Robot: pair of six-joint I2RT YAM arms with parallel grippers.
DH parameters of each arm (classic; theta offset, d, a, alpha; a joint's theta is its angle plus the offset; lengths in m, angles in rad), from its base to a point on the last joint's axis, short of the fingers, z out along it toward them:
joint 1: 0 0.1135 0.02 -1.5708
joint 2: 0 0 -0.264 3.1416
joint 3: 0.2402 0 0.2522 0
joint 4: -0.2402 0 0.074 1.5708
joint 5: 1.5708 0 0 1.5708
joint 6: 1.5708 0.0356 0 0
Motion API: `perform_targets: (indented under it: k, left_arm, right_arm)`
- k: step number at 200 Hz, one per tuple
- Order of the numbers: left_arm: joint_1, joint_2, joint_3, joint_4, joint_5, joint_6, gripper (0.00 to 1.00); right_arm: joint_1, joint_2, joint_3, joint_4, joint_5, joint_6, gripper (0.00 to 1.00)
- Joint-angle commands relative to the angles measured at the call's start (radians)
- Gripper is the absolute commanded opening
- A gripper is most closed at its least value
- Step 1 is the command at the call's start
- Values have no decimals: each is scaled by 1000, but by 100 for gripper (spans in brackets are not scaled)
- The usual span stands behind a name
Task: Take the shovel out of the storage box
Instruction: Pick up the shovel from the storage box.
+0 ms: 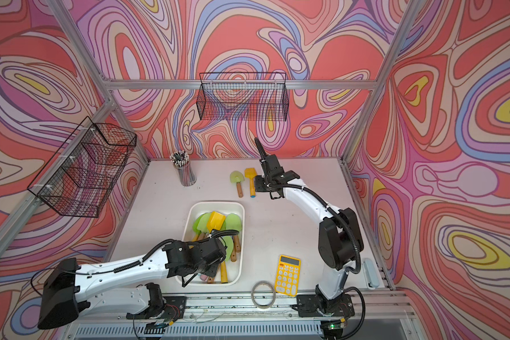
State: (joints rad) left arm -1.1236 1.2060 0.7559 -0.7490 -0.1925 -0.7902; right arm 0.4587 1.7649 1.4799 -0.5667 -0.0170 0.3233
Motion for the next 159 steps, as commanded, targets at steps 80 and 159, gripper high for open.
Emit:
perform_targets:
  k: [80, 159]
  left_arm:
    - [-14, 136, 20, 78, 9, -3, 42]
    - [-15, 185, 16, 79, -19, 10, 35]
  right_arm:
    - [-2, -137, -153, 7, 6, 16, 44]
    - [-1, -152, -169, 4, 10, 13, 44]
